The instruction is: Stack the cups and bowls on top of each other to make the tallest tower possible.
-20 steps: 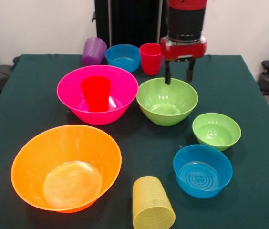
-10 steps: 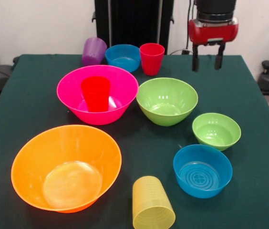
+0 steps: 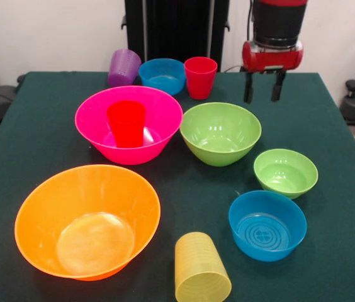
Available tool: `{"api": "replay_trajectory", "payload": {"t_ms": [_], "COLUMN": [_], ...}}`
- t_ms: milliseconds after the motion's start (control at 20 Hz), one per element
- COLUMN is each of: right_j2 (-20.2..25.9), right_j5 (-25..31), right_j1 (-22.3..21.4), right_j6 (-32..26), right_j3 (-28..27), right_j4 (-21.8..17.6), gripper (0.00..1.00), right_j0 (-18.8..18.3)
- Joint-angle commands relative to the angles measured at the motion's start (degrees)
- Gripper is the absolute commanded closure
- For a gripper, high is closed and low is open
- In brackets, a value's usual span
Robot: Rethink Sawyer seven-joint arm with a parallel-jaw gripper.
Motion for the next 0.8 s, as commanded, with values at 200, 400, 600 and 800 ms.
{"api": "replay_trajectory", "payload": {"t_ms": [200, 400, 600, 800], "right_j2": [-2.78, -2.53, -1.84, -1.67], "right_j5": [-6.9, -5.92, -5.31, -5.05], "right_j1": [9.05, 8.3, 7.74, 7.21], "right_j6": [7.05, 7.77, 7.84, 7.82], "right_j3": [-4.91, -4.69, -4.66, -4.3], "right_j4": [-0.68, 1.34, 2.28, 2.37], "gripper": [0.0, 0.0, 0.0, 0.0], "right_j0": [-0.42, 0.89, 1.17, 1.25]}}
